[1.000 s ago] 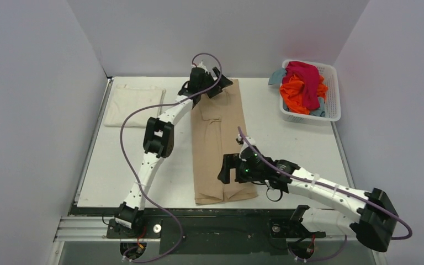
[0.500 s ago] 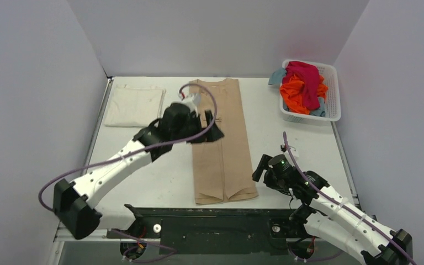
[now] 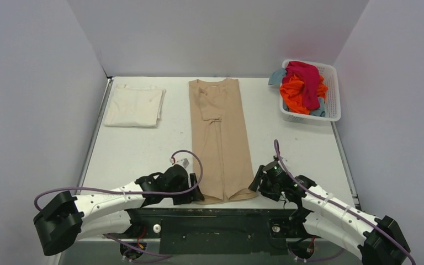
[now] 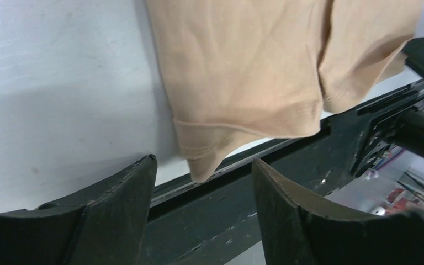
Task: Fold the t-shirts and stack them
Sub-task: Grab the bottom of the folded rectangular tshirt with both arms, then fold the folded rectangular tshirt in 1/3 of the way
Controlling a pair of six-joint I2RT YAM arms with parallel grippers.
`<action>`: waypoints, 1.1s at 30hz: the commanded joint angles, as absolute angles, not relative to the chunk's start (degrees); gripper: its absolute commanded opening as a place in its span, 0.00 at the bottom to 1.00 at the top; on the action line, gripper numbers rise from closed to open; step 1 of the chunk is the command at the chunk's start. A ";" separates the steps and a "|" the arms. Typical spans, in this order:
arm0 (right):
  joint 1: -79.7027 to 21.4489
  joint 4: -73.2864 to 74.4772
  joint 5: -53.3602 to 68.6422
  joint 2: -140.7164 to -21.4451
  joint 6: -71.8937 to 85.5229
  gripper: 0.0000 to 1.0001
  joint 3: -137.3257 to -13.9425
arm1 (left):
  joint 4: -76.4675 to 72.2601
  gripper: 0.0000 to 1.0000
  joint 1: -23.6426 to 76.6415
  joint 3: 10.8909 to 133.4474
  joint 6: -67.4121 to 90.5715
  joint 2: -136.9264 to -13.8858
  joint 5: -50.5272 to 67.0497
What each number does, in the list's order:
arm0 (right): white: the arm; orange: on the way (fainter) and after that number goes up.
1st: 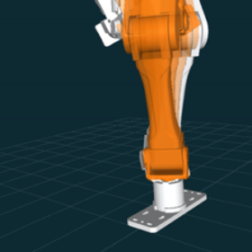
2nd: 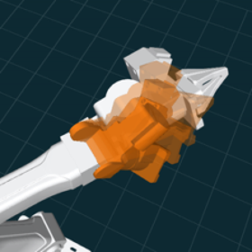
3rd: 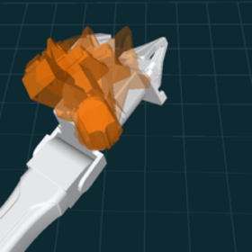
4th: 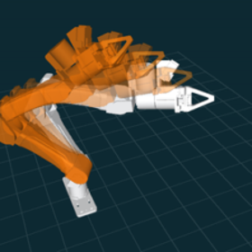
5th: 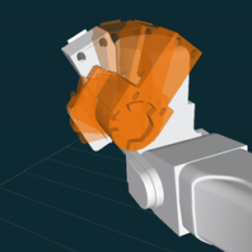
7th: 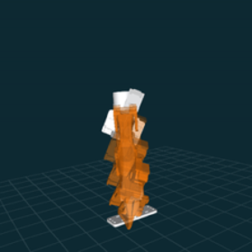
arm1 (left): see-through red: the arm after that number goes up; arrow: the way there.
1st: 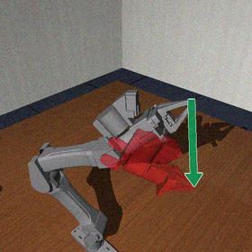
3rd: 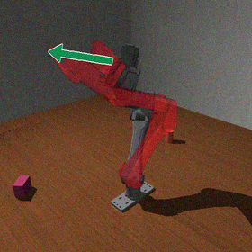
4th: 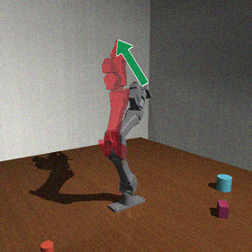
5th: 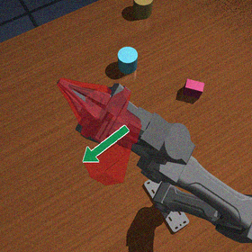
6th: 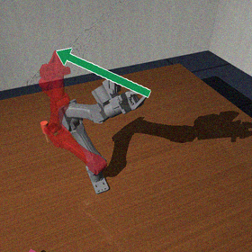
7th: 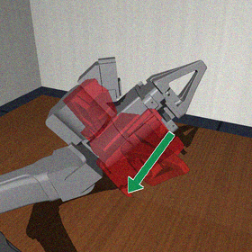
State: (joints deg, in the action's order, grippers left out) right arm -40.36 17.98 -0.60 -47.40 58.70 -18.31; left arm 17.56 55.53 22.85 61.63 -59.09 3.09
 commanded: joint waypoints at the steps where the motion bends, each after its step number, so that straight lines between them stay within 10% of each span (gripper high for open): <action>1: -40.07 13.60 2.64 -51.48 60.01 0.59 -16.65 | 6.59 0.68 55.90 22.13 64.71 -61.51 3.56; 7: -40.13 11.63 4.89 -52.34 60.73 0.30 -15.72 | 4.42 0.02 55.99 23.02 64.52 -66.41 6.08; 11: -40.13 9.86 6.88 -50.33 61.72 0.00 -15.34 | 4.63 0.00 55.93 23.35 65.17 -64.12 5.33; 22: -39.45 13.61 3.78 -49.59 58.48 0.00 -26.43 | 5.54 0.00 47.87 29.50 62.01 -56.24 4.06; 33: -31.51 12.81 0.62 -70.49 50.59 0.00 -49.41 | 3.44 0.00 30.94 45.99 52.19 -74.55 14.33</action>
